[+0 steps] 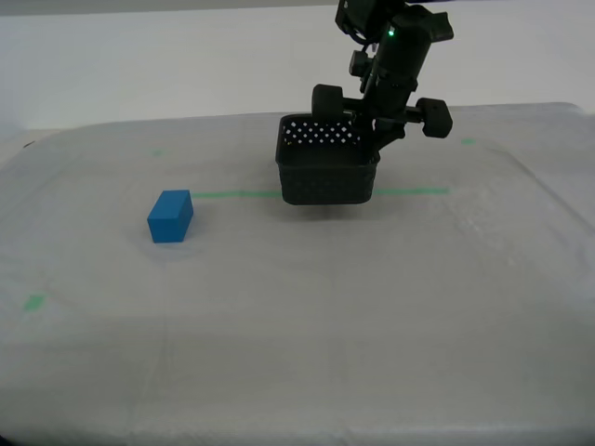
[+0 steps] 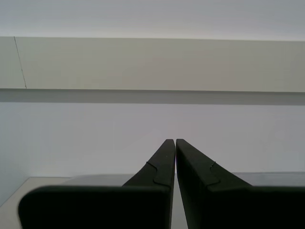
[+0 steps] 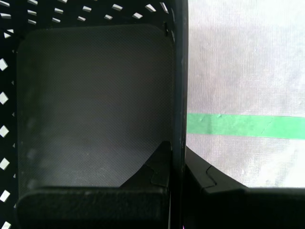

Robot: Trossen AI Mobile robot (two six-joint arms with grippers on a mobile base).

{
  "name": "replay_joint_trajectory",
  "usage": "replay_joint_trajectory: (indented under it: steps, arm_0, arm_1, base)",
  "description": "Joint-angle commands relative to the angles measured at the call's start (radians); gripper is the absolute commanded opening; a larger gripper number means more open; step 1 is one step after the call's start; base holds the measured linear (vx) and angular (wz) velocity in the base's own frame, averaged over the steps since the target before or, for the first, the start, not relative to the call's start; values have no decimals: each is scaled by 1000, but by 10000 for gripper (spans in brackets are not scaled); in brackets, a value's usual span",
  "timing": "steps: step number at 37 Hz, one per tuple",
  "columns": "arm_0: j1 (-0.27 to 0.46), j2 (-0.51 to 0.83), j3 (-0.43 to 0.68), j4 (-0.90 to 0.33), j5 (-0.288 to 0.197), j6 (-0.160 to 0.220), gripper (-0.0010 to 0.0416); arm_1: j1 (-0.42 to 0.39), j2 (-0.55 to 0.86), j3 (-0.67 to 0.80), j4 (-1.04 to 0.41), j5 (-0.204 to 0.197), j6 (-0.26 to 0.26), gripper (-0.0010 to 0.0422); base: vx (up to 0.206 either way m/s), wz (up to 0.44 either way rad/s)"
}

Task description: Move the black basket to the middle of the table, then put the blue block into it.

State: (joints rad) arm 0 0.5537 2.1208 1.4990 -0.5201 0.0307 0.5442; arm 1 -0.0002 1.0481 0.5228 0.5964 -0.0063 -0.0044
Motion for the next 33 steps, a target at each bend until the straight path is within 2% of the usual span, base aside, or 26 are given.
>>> replay_joint_trajectory:
  steps: [1,7,10,16,24,33]
  arm_0:
    - [3,-1,-34,48,1,20,-1]
    - [3,-1,-79,108,13,50,0]
    - [3,-1,-94,125,26,51,0]
    - [3,6,-107,145,39,43,0]
    - [4,33,-107,145,38,8,0]
    - [4,33,-106,147,39,7,0]
  arm_1:
    - [0,0,0,3,-1,2,0]
    - [0,0,0,4,-1,2,0]
    - [0,0,0,4,-1,2,0]
    - [0,0,0,3,-1,2,0]
    - [0,0,0,3,-1,2,0]
    - [0,0,0,3,-1,2,0]
  base:
    - [0,0]
    - [0,0]
    - [0,0]
    - [0,0]
    - [0,0]
    - [0,0]
